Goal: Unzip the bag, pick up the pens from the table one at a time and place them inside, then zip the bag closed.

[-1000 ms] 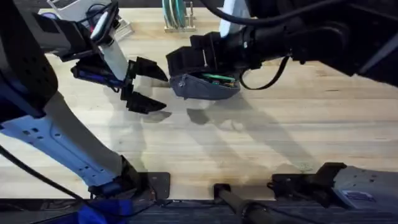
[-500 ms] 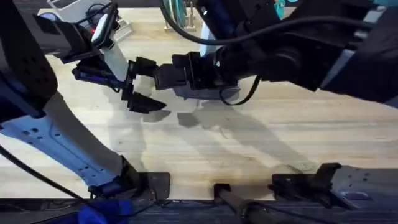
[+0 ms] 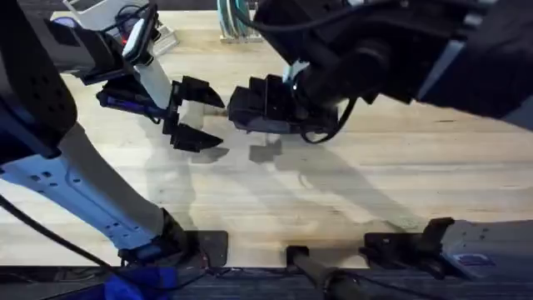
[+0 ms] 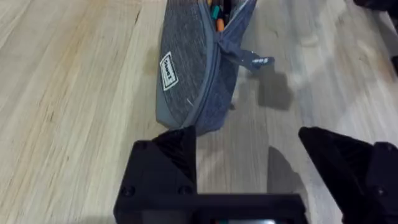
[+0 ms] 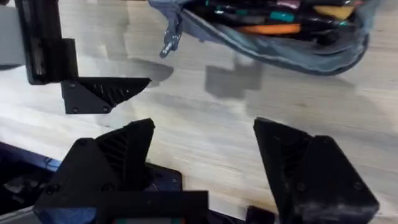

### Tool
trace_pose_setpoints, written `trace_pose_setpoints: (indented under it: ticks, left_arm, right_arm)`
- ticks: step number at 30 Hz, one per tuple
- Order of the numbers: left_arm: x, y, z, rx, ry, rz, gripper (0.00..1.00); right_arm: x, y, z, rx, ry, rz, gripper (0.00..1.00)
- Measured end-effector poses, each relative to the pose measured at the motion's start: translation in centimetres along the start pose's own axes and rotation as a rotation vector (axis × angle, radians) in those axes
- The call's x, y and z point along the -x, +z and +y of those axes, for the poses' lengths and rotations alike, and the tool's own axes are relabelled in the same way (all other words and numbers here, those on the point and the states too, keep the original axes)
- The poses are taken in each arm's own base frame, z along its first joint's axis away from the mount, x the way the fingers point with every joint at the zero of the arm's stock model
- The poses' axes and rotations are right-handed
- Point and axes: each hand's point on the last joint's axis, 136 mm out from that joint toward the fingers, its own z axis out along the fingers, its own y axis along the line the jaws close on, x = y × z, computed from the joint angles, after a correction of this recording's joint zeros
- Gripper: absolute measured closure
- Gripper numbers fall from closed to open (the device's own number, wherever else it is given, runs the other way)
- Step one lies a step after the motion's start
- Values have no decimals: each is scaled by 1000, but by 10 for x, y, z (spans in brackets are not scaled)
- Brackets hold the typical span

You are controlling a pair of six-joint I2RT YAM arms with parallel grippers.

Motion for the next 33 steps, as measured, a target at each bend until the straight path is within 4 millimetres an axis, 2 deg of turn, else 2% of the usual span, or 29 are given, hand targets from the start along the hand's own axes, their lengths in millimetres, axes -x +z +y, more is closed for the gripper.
trace_pose_setpoints:
  ticks: [7, 15, 24, 33]
  left_arm:
    - [0, 0, 0, 0, 0, 0, 6]
    - [0, 0, 0, 0, 0, 0, 6]
    - [0, 0, 0, 0, 0, 0, 6]
    - [0, 0, 0, 0, 0, 0, 6]
  right_arm:
    - [11, -6, 4, -40, -10, -24, 39]
    - [11, 15, 22, -79, -80, 11, 36]
    - [24, 35, 43, -117, -140, 43, 37]
    - [30, 50, 45, -125, -112, 44, 40]
